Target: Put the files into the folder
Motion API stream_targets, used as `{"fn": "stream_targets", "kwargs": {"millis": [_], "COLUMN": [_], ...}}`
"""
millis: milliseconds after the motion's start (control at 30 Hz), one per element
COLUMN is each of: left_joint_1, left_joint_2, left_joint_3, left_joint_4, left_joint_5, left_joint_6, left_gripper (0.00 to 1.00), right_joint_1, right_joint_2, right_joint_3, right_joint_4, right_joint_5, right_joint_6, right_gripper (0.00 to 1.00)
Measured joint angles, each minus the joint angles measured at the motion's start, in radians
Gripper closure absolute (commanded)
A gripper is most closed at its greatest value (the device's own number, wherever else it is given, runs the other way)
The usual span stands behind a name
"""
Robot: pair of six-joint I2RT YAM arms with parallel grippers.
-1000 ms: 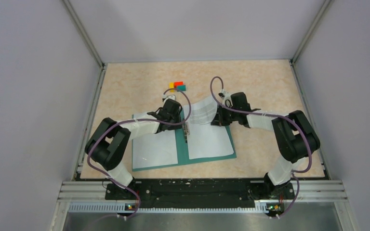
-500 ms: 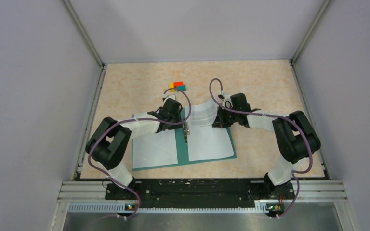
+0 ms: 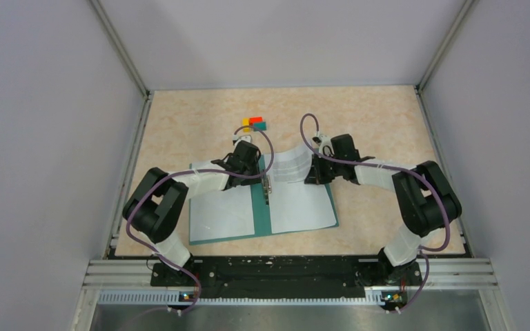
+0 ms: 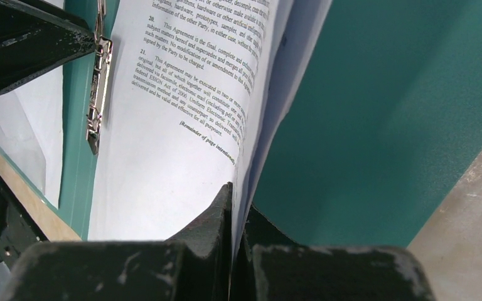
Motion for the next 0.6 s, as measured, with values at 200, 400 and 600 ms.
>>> {"fn": "stream_targets", "kwargs": {"millis": [200,400,600], "left_joint_1": [0.000,0.002,0.003], "left_joint_2": [0.000,0.008,0.009], "left_joint_3": [0.000,0.007,0.007], "left_joint_4": [0.000,0.002,0.005], "left_joint_5": [0.000,0.001,0.003], "left_joint_6": [-0.002,-0.004,-0.004], "left_gripper": [0.64,0.64,0.64], "right_joint_1": [0.000,0.001,0.001], "right_joint_2": [0.000,0.000,0.000], "right_joint_3": [0.000,0.000,0.000], "right_joint_4": [-0.003,-0.003,-0.022], "right_joint_5": [-0.006,-0.007,0.003], "right_joint_6": [0.000,0.001,0.012], "right_gripper": [1.00,1.00,0.82]}}
